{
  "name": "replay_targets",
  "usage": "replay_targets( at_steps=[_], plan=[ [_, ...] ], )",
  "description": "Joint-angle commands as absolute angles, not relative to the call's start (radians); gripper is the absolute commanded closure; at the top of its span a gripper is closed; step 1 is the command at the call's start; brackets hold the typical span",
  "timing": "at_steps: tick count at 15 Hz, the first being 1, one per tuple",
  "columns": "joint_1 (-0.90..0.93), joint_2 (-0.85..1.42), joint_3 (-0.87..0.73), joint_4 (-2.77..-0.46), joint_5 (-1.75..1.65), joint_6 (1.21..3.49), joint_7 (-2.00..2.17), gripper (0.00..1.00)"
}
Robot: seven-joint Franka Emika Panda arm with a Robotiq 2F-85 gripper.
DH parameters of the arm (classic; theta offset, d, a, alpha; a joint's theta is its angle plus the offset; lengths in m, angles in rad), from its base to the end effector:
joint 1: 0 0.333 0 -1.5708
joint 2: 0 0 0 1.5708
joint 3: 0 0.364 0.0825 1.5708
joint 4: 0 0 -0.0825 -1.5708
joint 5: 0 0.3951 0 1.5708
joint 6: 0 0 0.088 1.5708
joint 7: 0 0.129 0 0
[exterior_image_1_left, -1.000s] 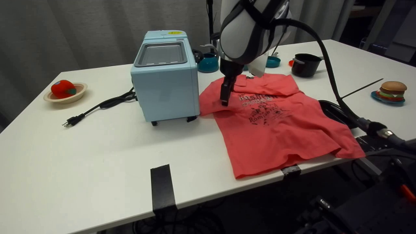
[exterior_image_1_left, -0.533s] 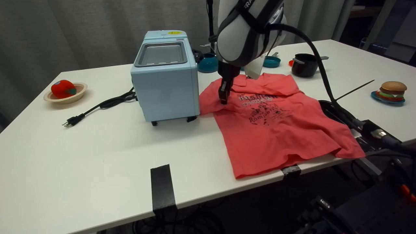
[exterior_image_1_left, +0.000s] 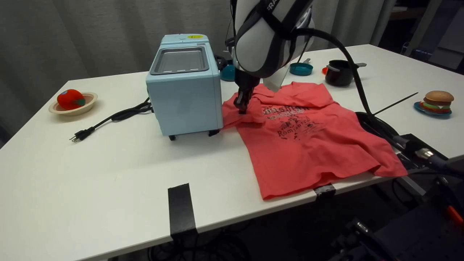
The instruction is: Fold the shirt
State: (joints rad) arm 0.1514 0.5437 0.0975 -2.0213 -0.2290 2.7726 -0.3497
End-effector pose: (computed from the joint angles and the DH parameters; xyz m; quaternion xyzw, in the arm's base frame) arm 0.6343 0.1665 0.2089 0.9185 0.3798 0.1048 0.0333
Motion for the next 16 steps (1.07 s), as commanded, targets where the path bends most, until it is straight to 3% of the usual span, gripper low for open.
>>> replay_targets(
  at_steps=[1, 6, 7, 8, 10, 14, 15, 16],
  plan=[
    [0.191, 0.464, 0.083, -2.114, -0.261, 2.851, -0.254, 0.99],
    [0.276, 0.392, -0.043, -2.172, -0.36, 2.913, -0.091, 0.99],
    [0.286, 0.386, -0.066, -2.177, -0.382, 2.902, -0.063, 0.91],
    [0.288, 0.379, -0.08, -2.182, -0.398, 2.894, -0.043, 0.69],
    [0.25, 0.377, -0.049, -2.193, -0.371, 2.875, -0.06, 0.64],
    [0.168, 0.391, 0.017, -2.201, -0.293, 2.856, -0.132, 0.34],
    [0.146, 0.393, 0.033, -2.199, -0.272, 2.85, -0.149, 0.43],
    [0.128, 0.395, 0.046, -2.197, -0.253, 2.844, -0.163, 0.37]
  ],
)
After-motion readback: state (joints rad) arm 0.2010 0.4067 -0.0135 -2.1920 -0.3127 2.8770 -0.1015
